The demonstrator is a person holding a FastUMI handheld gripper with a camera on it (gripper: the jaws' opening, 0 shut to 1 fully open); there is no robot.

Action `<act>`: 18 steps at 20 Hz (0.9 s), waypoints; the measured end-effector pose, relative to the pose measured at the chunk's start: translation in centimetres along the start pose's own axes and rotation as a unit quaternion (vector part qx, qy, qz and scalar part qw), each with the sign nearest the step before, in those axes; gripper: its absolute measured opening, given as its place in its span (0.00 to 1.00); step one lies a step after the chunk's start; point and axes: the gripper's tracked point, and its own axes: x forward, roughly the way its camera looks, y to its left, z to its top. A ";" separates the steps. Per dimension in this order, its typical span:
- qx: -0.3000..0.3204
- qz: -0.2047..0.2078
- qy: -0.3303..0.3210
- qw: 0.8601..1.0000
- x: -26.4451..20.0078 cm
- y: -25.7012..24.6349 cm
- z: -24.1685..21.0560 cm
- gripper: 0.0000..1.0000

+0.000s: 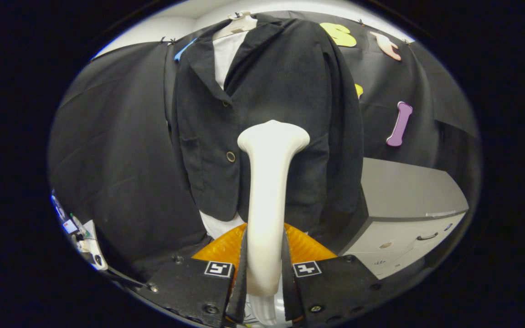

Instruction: Iron the clothes twice with a garment steamer, once on the left side and once on the right side.

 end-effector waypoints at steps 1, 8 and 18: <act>-0.001 0.000 0.004 1.000 0.1 0.0 -0.4 0.35; -0.010 0.001 0.028 1.000 1.3 0.0 -3.3 0.35; -0.016 -0.001 0.084 0.996 4.0 -0.1 -7.3 0.35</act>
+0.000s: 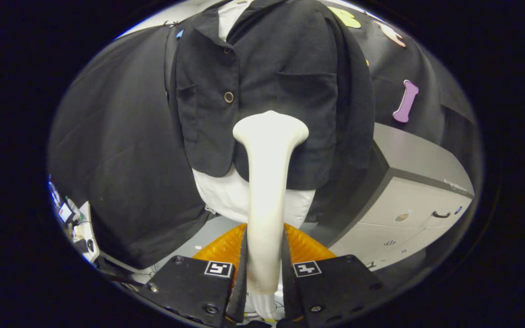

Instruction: Iron the clothes twice with a garment steamer, once on the left side and once on the right side.

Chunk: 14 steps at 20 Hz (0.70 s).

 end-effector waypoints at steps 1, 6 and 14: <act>0.000 0.000 0.004 1.000 0.3 0.0 -0.4 0.35; 0.005 0.003 0.007 1.000 0.0 -0.2 -1.2 0.35; 0.008 0.013 -0.032 0.999 -3.2 0.3 2.2 0.35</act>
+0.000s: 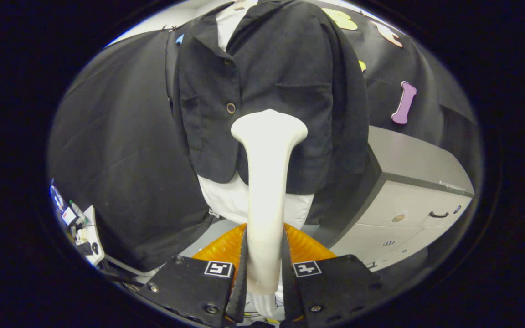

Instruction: Iron the clothes twice with a garment steamer, once on the left side and once on the right side.

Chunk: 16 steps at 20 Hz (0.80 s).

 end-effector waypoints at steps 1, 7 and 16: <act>-0.001 0.005 -0.008 1.000 -0.5 0.3 0.8 0.35; -0.014 0.027 -0.058 0.998 -3.7 3.3 6.2 0.35; -0.026 0.066 -0.136 0.988 -6.3 9.9 15.7 0.35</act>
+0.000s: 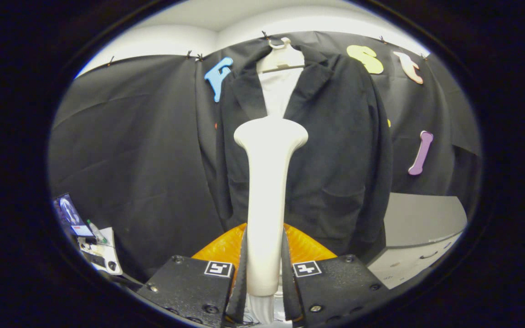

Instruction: Iron the clothes twice with a garment steamer, once on the left side and once on the right side.

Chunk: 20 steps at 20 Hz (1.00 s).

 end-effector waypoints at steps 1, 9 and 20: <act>-0.001 0.002 -0.007 1.000 0.3 0.7 1.2 0.35; -0.013 0.020 -0.057 0.998 3.1 4.8 8.2 0.35; -0.038 0.031 -0.073 0.996 7.0 8.7 11.9 0.35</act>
